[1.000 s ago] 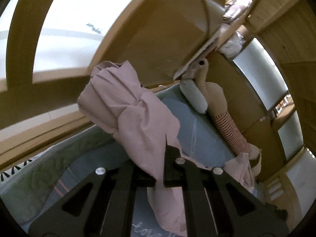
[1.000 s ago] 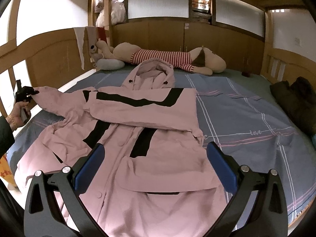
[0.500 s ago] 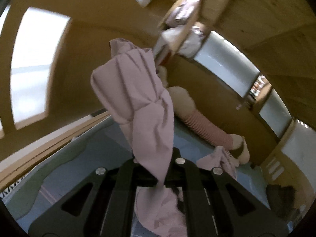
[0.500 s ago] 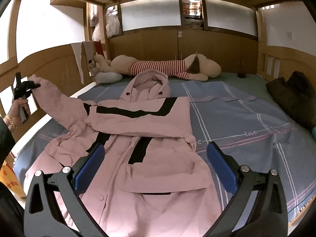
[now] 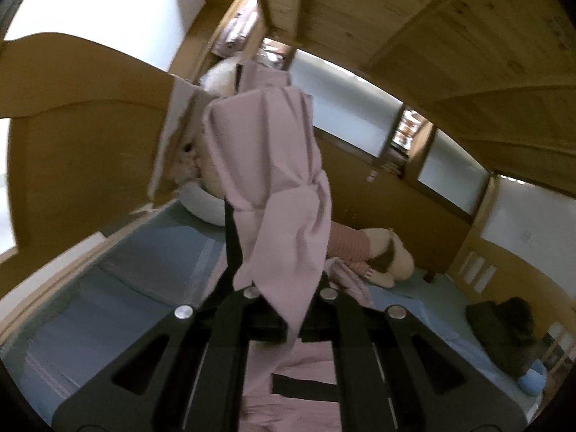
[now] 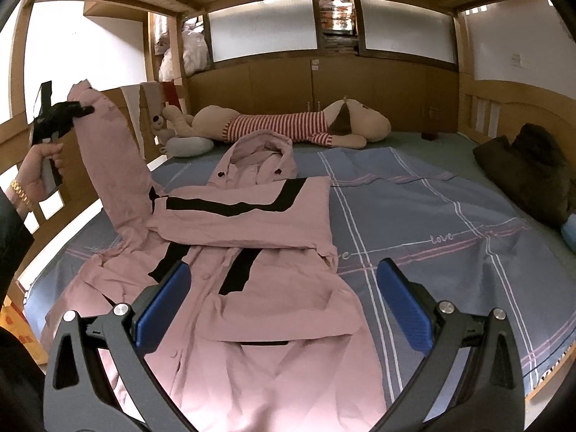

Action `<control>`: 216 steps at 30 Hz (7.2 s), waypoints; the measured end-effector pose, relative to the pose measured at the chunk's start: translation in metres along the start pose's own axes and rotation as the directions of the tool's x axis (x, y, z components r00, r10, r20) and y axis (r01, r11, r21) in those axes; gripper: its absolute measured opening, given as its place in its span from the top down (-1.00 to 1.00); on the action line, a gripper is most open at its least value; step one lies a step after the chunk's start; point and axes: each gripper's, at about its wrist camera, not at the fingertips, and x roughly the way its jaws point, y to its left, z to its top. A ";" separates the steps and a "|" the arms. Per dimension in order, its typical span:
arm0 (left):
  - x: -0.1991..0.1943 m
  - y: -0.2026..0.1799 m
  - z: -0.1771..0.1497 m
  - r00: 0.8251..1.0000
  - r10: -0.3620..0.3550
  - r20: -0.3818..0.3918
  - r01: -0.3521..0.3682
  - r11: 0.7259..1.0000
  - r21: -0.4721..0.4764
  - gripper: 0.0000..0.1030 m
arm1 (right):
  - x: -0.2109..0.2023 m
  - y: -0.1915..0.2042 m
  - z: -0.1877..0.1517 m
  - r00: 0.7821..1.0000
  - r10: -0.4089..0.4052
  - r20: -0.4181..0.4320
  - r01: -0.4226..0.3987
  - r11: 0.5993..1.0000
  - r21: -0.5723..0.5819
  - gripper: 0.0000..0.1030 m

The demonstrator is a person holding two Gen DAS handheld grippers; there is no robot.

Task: Fold large clothes
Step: 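Lift the held sleeve up with the left tool, then carry the sleeve across the jacket chest and open the left tool, then withdraw the left tool from the folded jacket, then grasp the jacket hood with the right tool and lift it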

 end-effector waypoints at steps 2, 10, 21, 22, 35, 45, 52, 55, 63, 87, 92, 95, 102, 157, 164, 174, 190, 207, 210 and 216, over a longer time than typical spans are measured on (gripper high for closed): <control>0.005 -0.019 -0.007 1.000 -0.019 -0.009 0.020 1.000 0.020 0.95 | 0.000 -0.002 -0.001 1.000 -0.004 -0.002 0.004 1.000 0.001 -0.97; 0.033 -0.070 -0.038 0.995 -0.070 -0.075 0.074 0.996 0.052 0.95 | -0.002 -0.007 -0.002 1.000 -0.011 -0.003 0.011 1.000 0.008 -0.97; 0.091 -0.144 -0.105 0.971 -0.105 -0.214 0.128 0.987 0.099 0.94 | -0.011 -0.016 -0.006 1.000 -0.021 -0.011 0.020 1.000 -0.005 -0.97; 0.097 -0.149 -0.113 0.968 -0.104 -0.227 0.130 0.986 0.105 0.94 | -0.012 -0.017 -0.007 1.000 -0.024 -0.014 0.024 1.000 -0.008 -0.97; 0.168 -0.187 -0.216 0.915 -0.052 -0.401 0.141 0.971 0.195 0.94 | -0.016 -0.033 -0.014 0.998 -0.049 -0.039 0.049 0.999 -0.007 -0.97; 0.201 -0.190 -0.260 0.887 0.007 -0.461 0.115 0.965 0.236 0.93 | -0.013 -0.030 -0.014 0.998 -0.035 -0.058 0.034 0.999 -0.014 -0.97; 0.216 -0.196 -0.286 0.865 0.075 -0.496 0.105 0.940 0.325 0.91 | -0.010 -0.029 -0.016 0.997 -0.041 -0.070 0.040 0.999 -0.024 -0.97; 0.219 -0.200 -0.295 0.863 0.110 -0.494 0.088 0.929 0.361 0.80 | -0.010 -0.029 -0.015 0.997 -0.045 -0.070 0.043 0.999 -0.021 -0.97; 0.216 -0.209 -0.301 0.853 0.067 -0.517 0.147 0.920 0.362 -0.84 | -0.011 -0.028 -0.016 0.996 -0.050 -0.076 0.048 0.998 -0.029 -0.97; -0.035 -0.221 -0.182 0.971 0.011 -0.237 0.125 0.824 0.552 -0.96 | -0.012 -0.001 -0.003 1.000 0.005 -0.006 -0.005 1.000 -0.021 -0.97; -0.089 -0.181 -0.185 0.970 0.068 -0.232 0.078 0.819 0.569 -0.96 | -0.013 0.008 0.000 1.000 0.027 0.011 -0.027 1.000 -0.015 -0.97; -0.110 -0.163 -0.180 0.961 0.075 -0.267 0.079 0.849 0.523 -0.96 | -0.014 0.015 0.000 0.999 0.040 0.025 -0.039 0.999 -0.031 -0.97; -0.167 -0.148 -0.163 0.975 0.065 -0.212 0.054 0.858 0.510 -0.96 | -0.010 0.026 0.001 0.999 0.031 0.043 -0.029 0.998 -0.052 -0.97; -0.056 -0.041 -0.153 0.900 0.110 -0.422 0.050 0.935 0.351 -0.96 | 0.436 0.025 0.229 0.890 -0.069 -0.450 0.063 0.998 -0.029 -0.69; -0.042 -0.020 -0.165 0.863 0.146 -0.485 0.043 0.933 0.357 -0.96 | 0.551 -0.001 0.242 0.846 -0.096 -0.524 0.126 0.992 0.021 -0.30; -0.028 -0.014 -0.180 0.832 0.172 -0.528 0.055 0.920 0.387 -0.96 | 0.645 0.004 0.238 0.814 -0.108 -0.570 0.121 0.992 -0.015 -0.08; -0.019 -0.018 -0.181 0.831 0.153 -0.535 0.051 0.936 0.348 -0.96 | 0.580 0.003 0.256 0.915 -0.017 -0.403 0.020 1.000 0.004 0.94; 0.003 -0.056 -0.174 0.914 0.096 -0.393 0.090 0.899 0.429 -0.96 | 0.361 0.028 0.175 0.982 0.160 -0.100 -0.178 0.962 -0.208 0.94; 0.031 -0.069 -0.156 0.958 0.119 -0.260 0.053 0.819 0.571 -0.96 | 0.358 0.025 0.171 0.979 0.174 -0.105 -0.192 0.960 -0.205 0.94; 0.141 -0.085 -0.137 0.971 0.201 -0.126 -0.022 0.606 0.795 -0.96 | 0.357 0.024 0.173 0.975 0.192 -0.113 -0.210 0.963 -0.168 0.94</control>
